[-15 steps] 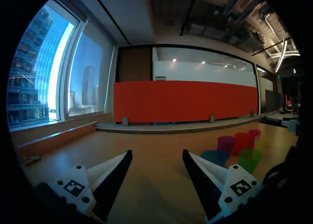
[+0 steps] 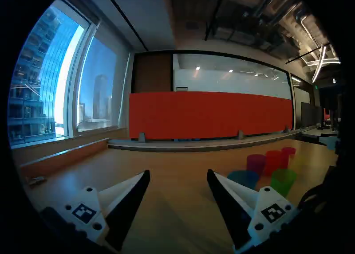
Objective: Pour water
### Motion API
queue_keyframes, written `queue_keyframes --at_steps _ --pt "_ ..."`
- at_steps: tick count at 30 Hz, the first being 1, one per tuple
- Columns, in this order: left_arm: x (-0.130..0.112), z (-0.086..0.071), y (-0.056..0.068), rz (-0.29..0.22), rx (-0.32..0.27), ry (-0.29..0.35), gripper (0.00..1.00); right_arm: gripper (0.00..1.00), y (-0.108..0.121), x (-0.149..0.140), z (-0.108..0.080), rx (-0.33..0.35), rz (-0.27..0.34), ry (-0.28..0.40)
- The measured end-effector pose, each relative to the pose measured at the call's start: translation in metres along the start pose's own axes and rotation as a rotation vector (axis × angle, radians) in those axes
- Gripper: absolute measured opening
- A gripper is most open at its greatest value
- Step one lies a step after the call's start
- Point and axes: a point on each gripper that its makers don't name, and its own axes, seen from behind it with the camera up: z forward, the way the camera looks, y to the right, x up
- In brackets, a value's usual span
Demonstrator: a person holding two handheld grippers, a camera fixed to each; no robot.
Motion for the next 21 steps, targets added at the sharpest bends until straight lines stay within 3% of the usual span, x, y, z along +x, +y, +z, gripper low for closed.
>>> queue_keyframes --at_steps 21 --pt "0.0004 -0.0006 -0.0007 0.001 0.000 0.000 0.95 1.00 -0.0006 0.0007 -0.0002 0.000 0.000 0.000"
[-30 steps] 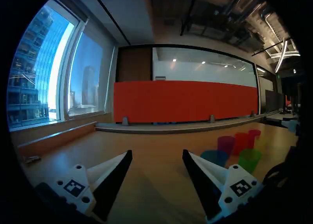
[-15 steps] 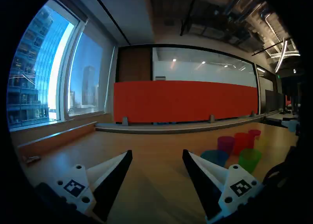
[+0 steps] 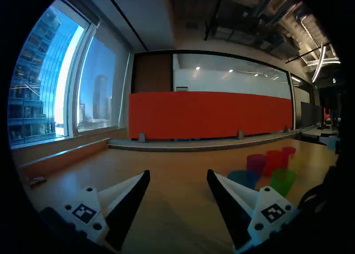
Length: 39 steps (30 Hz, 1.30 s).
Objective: Pour water
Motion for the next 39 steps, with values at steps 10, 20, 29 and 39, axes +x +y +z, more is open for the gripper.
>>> queue_keyframes --at_steps 10,20,29,39 --pt "-0.0002 -0.0006 -0.0006 0.000 0.000 0.000 0.95 1.00 0.0000 -0.0002 -0.0001 0.000 0.000 0.000" --pt "0.0002 -0.0002 0.0001 0.001 0.000 0.000 0.95 1.00 0.0001 0.0004 0.0007 0.000 0.000 0.000" --pt "-0.0002 -0.0002 0.0004 0.001 0.000 0.000 0.95 1.00 0.0002 0.0005 -0.0001 -0.001 -0.001 0.000" --pt "-0.0009 0.0008 -0.0003 0.005 0.000 -0.013 0.95 1.00 0.0017 0.0049 0.0005 0.000 -0.001 0.004"
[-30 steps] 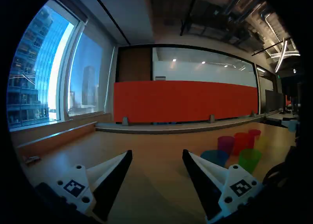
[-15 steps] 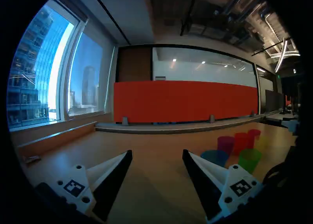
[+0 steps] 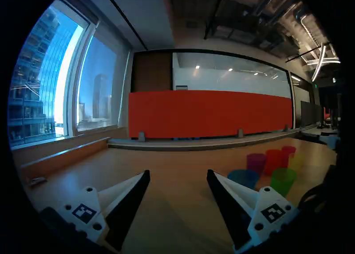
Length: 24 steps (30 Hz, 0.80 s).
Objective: Pour water
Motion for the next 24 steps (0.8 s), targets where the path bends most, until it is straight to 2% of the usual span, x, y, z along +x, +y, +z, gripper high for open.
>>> queue_keyframes --at_steps 7,11,14,18,24 --pt "0.019 0.003 0.001 0.003 -0.007 -0.014 0.95 1.00 -0.002 0.032 0.001 0.023 -0.019 0.006" --pt "0.040 0.007 0.005 -0.004 -0.028 -0.020 0.95 1.00 -0.005 0.053 0.002 0.042 -0.031 -0.003" --pt "0.059 0.010 0.009 -0.027 -0.048 -0.019 0.95 1.00 -0.007 0.067 0.004 0.054 -0.029 -0.015" --pt "0.085 0.013 0.016 -0.057 -0.084 -0.018 0.95 1.00 -0.012 0.085 0.007 0.081 -0.008 -0.034" --pt "0.130 0.016 0.019 -0.082 -0.116 -0.002 0.95 1.00 -0.021 0.113 0.012 0.126 0.055 -0.066"
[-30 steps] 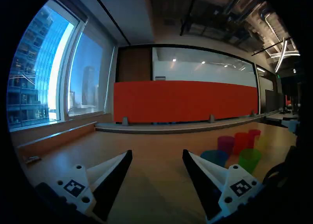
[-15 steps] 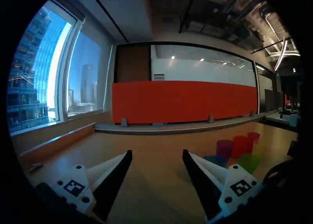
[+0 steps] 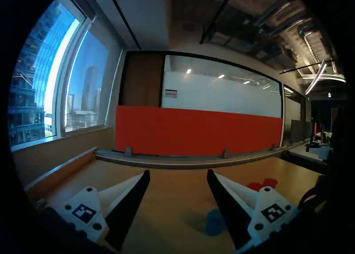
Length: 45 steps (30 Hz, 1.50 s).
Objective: Pour water
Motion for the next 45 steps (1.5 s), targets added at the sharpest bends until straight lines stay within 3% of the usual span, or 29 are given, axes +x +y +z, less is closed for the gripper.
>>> queue_keyframes --at_steps 5,21,33,45 --pt "0.027 0.003 0.005 -0.011 -0.026 -0.006 0.95 0.99 -0.004 0.028 0.000 0.026 0.017 -0.004" --pt "0.082 0.016 0.025 0.016 -0.116 -0.050 0.95 0.99 -0.014 0.088 0.005 0.050 -0.084 -0.003" --pt "0.085 0.019 0.039 0.024 -0.177 -0.081 0.95 0.99 -0.028 0.089 0.004 0.125 -0.080 -0.012" --pt "0.077 0.016 0.064 0.021 -0.303 -0.107 0.95 0.99 -0.055 0.084 -0.004 0.308 -0.122 -0.026"
